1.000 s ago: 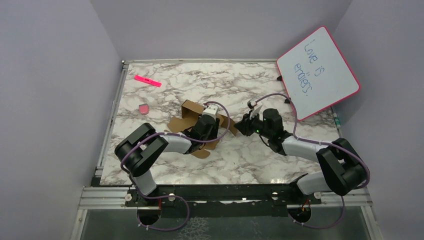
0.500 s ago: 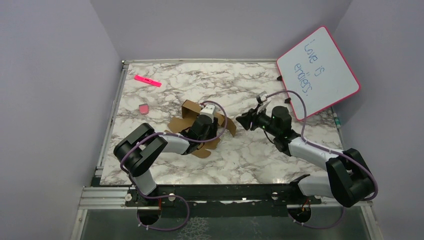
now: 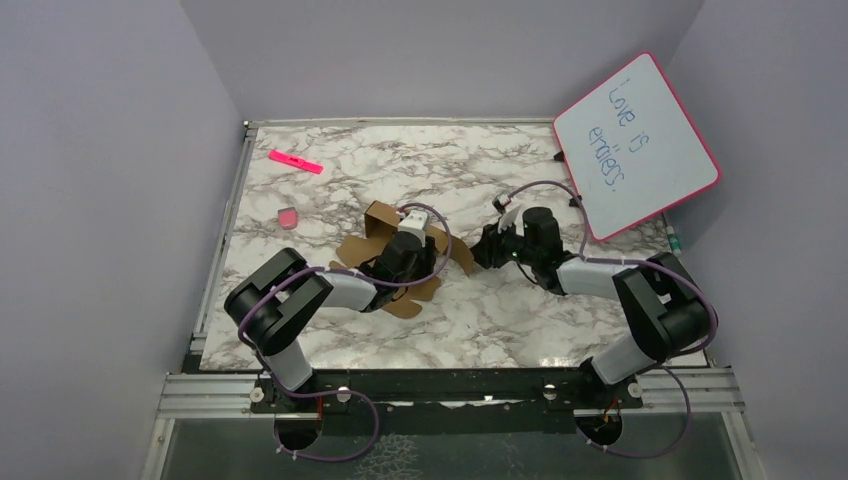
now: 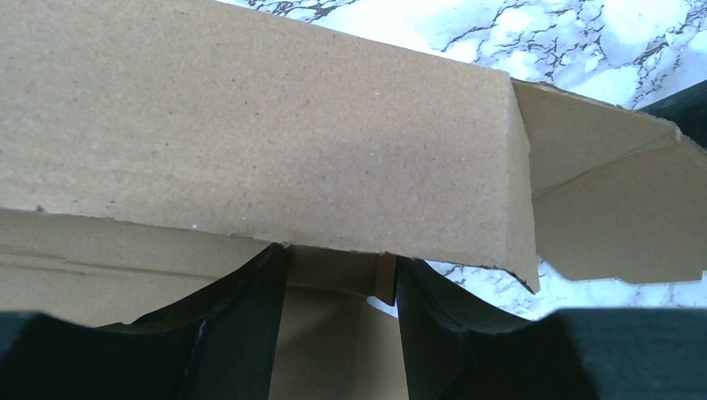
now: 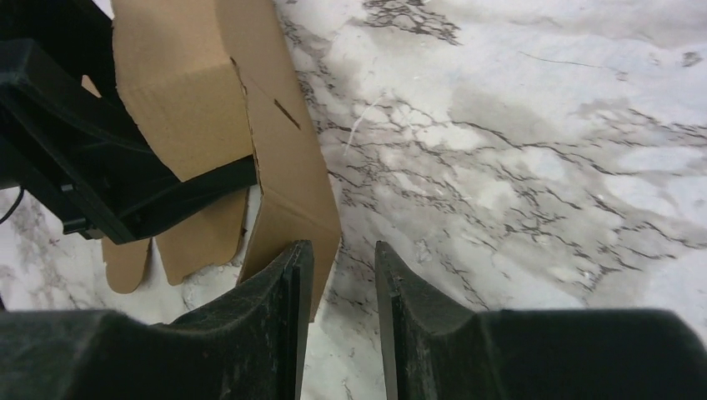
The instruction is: Fold the paper box
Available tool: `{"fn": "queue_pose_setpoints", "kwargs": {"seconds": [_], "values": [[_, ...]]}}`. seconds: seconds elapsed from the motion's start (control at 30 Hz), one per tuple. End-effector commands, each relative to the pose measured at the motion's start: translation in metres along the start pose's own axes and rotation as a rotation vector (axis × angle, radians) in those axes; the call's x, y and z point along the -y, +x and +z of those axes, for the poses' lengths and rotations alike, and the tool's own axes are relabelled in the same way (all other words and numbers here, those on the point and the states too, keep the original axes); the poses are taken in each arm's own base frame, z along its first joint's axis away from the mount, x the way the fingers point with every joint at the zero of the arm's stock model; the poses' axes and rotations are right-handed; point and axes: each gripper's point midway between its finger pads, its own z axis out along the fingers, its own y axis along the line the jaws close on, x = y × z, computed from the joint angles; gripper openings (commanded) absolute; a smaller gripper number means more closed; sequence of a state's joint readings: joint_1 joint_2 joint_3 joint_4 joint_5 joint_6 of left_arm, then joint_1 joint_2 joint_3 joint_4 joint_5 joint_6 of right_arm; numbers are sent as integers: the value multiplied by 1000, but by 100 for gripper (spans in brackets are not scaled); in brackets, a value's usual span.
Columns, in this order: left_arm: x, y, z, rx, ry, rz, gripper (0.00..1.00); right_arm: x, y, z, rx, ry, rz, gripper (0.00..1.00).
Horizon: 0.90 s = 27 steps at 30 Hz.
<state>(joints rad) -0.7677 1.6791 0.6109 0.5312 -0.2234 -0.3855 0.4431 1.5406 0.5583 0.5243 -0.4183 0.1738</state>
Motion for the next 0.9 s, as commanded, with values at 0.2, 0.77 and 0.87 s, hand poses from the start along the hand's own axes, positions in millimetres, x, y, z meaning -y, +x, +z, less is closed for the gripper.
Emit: {"fn": "queue_pose_setpoints", "kwargs": {"seconds": [0.2, 0.77, 0.87], "values": [[8, 12, -6, -41, 53, -35, 50, -50, -4, 12, 2, -309, 16, 37], [15, 10, -8, -42, 91, -56, 51, -70, -12, 11, 49, -419, 104, 38], [17, 7, -9, -34, 96, -58, 50, -70, -6, 12, 46, -428, 94, 38]]}}
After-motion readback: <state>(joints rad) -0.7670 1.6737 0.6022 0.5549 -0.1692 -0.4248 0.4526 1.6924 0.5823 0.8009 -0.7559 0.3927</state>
